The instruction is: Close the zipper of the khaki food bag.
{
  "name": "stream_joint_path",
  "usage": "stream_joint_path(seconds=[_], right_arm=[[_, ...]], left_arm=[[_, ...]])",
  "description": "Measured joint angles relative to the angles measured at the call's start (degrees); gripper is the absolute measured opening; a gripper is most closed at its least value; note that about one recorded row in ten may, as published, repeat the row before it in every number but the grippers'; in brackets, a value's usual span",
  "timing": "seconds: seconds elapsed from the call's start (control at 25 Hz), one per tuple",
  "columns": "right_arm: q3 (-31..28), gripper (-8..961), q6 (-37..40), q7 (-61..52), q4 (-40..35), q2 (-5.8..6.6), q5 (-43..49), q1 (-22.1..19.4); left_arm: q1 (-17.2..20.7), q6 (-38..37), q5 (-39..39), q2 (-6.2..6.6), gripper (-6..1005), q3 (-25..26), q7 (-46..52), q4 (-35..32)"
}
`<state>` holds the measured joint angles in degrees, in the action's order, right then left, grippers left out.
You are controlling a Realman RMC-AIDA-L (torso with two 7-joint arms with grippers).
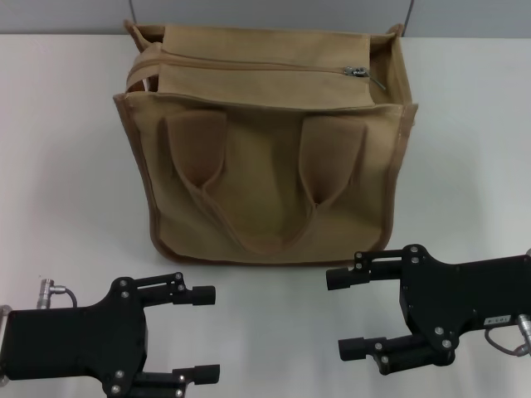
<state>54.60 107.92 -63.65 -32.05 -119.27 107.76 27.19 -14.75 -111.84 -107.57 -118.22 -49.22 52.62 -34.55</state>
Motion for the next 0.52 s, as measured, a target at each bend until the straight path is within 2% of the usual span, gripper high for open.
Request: stream_joint_path(seconds=[0.52], right_arm=[[0.6,733,-2.3,-0.1,-0.3,0.00,0.1,0.6]], left_arm=[[-1.2,0.2,-0.8,-0.10,770,0.4,2.3,-1.1]])
